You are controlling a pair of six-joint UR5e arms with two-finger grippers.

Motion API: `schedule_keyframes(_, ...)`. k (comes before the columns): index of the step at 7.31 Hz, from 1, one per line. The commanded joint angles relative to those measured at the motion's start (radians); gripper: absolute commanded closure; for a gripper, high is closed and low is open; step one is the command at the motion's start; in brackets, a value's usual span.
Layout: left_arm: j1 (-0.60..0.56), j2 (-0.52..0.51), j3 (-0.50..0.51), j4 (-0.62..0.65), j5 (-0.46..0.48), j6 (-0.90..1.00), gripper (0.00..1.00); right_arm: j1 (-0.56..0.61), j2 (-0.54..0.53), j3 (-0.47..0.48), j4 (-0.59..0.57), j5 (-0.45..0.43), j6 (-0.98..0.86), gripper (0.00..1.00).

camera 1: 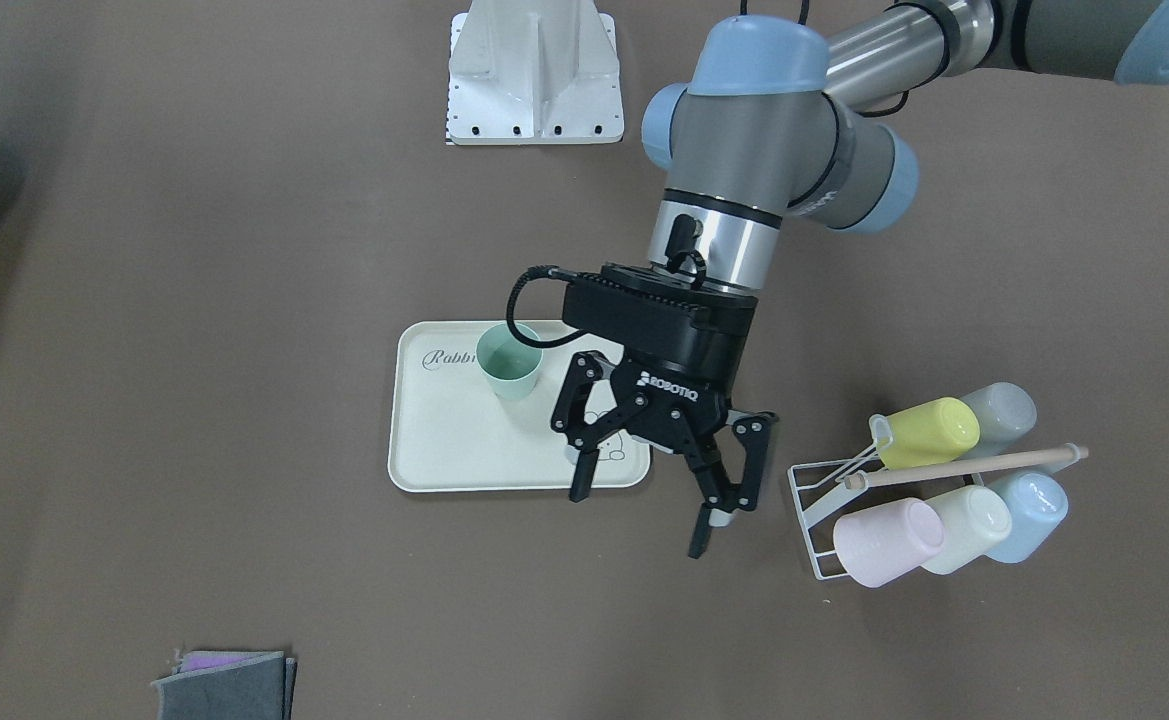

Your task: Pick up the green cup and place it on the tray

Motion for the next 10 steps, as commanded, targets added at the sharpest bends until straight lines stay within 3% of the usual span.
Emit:
schedule_keyframes(1,-0.212,0.129,-0.011,0.129,-0.292,0.005,0.01,0.000,0.000,0.001,0.000,0.000,0.000,0.00)
schedule_keyframes(3,-0.343,0.253,-0.013,0.217,-0.486,0.009,0.01,0.000,0.000,0.001,0.000,0.000,0.000,0.00)
schedule_keyframes(7,-0.524,0.525,0.000,0.218,-0.744,0.014,0.01,0.000,0.006,0.001,0.000,0.000,0.000,0.00)
schedule_keyframes(8,-0.556,0.636,0.001,0.200,-0.782,0.022,0.01,0.002,0.005,-0.001,0.000,0.000,0.000,0.00)
schedule_keyframes(10,-0.563,0.809,-0.020,0.200,-0.788,0.235,0.01,0.000,0.005,-0.004,0.000,0.000,0.000,0.00)
